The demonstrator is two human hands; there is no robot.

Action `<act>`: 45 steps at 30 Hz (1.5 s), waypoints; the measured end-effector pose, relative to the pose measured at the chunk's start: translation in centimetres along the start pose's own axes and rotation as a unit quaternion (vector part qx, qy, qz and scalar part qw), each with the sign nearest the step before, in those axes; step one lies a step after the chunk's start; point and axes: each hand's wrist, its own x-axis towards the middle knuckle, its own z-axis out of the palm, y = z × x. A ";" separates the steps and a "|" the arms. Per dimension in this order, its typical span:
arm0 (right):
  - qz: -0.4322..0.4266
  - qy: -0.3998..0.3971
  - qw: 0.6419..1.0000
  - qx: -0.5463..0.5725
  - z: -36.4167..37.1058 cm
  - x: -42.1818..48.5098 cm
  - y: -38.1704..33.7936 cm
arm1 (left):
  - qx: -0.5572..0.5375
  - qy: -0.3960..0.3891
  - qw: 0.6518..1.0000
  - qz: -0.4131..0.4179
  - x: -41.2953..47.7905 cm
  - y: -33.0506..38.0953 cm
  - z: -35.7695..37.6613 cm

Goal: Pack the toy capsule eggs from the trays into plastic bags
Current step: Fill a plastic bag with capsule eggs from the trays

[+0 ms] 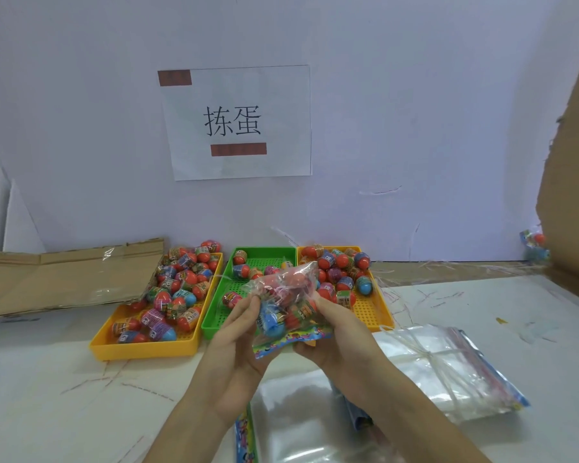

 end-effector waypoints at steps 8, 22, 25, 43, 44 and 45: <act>-0.030 -0.015 0.999 -0.034 0.3 -0.2 0.1 | 0.015 0.036 0.999 0.027 0.3 -0.3 -0.2; 0.001 -0.028 1.000 -0.008 0.2 0.3 0.0 | 0.143 0.122 0.982 0.030 2.4 1.2 1.3; 0.016 0.009 0.999 -0.043 0.2 0.6 0.4 | 0.116 0.139 0.983 0.012 2.2 1.0 1.8; -0.142 0.011 0.985 -0.093 -4.4 0.8 -5.0 | 0.056 0.122 0.989 -0.058 2.0 0.8 -1.0; -0.147 0.007 0.983 -0.113 -4.7 0.7 -5.6 | 0.049 0.123 0.990 -0.047 2.0 1.1 -1.3; -0.142 -0.009 0.979 -0.148 -4.9 0.5 -6.3 | 0.046 0.128 0.990 -0.033 2.2 1.3 -1.5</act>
